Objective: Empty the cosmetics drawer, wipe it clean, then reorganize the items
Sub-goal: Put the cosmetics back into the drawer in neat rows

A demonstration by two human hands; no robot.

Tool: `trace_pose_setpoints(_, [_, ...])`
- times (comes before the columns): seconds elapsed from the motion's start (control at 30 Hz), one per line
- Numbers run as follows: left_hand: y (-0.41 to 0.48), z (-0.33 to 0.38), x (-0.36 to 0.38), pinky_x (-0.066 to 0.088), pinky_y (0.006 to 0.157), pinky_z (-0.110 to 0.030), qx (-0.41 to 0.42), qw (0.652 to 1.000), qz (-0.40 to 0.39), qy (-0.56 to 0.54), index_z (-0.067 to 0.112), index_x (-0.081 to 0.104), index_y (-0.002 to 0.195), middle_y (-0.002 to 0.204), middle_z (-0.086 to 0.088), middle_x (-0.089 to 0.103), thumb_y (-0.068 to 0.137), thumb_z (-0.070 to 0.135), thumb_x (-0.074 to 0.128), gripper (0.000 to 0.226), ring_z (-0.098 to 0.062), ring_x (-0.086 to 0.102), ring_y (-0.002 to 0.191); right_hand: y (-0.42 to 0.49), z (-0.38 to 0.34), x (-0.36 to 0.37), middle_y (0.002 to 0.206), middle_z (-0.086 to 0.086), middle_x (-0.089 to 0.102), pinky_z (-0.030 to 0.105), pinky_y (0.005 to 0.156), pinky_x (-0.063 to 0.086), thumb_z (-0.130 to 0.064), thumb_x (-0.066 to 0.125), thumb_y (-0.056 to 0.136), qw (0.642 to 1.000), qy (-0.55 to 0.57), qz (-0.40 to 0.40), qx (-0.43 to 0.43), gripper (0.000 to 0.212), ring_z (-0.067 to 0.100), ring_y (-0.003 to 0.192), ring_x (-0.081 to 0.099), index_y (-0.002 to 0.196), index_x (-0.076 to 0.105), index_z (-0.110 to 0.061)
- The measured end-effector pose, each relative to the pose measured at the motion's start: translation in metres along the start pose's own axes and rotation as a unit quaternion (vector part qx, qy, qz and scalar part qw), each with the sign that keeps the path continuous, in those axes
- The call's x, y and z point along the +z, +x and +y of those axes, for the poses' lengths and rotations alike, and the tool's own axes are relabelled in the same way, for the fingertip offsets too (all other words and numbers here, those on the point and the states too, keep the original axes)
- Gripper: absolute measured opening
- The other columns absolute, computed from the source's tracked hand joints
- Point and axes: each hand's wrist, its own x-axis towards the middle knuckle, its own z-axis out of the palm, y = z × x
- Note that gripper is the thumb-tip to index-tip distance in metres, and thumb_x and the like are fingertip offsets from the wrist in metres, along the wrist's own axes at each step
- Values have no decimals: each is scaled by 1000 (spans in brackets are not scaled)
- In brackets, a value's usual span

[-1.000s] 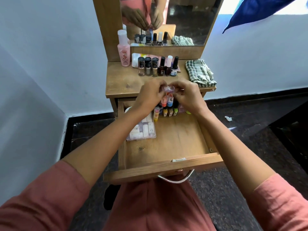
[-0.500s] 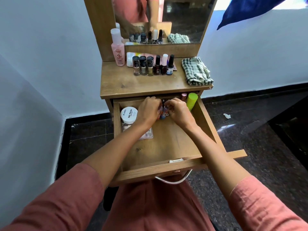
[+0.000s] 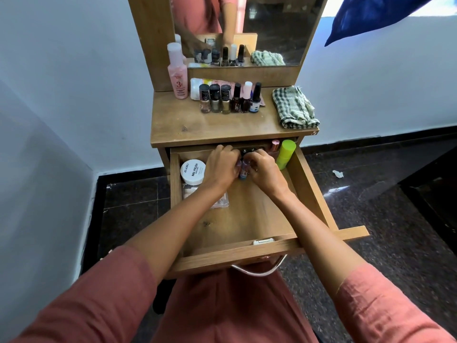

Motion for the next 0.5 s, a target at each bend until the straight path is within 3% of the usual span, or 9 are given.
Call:
trace_pose_setpoints(0.27, [0,-2,-1,40,86,-36,-3,999,16,-35,6,61,110,112,-11,60,86,14,57,26,-28,48,104,0,-2,-2,110,19,59,48,87,49,0,57,82,1000,2,10,1,33,36,101,60,115,59,-1])
trace_pose_setpoints(0.5, [1,-3,-20,43,83,-33,28,992,88,-85,8,64,106,106,-8,65,86,11,59,20,-24,53,102,12,-15,-20,102,17,65,43,83,51,4,55,82,999,18,46,-23,21,31,93,63,99,66,2])
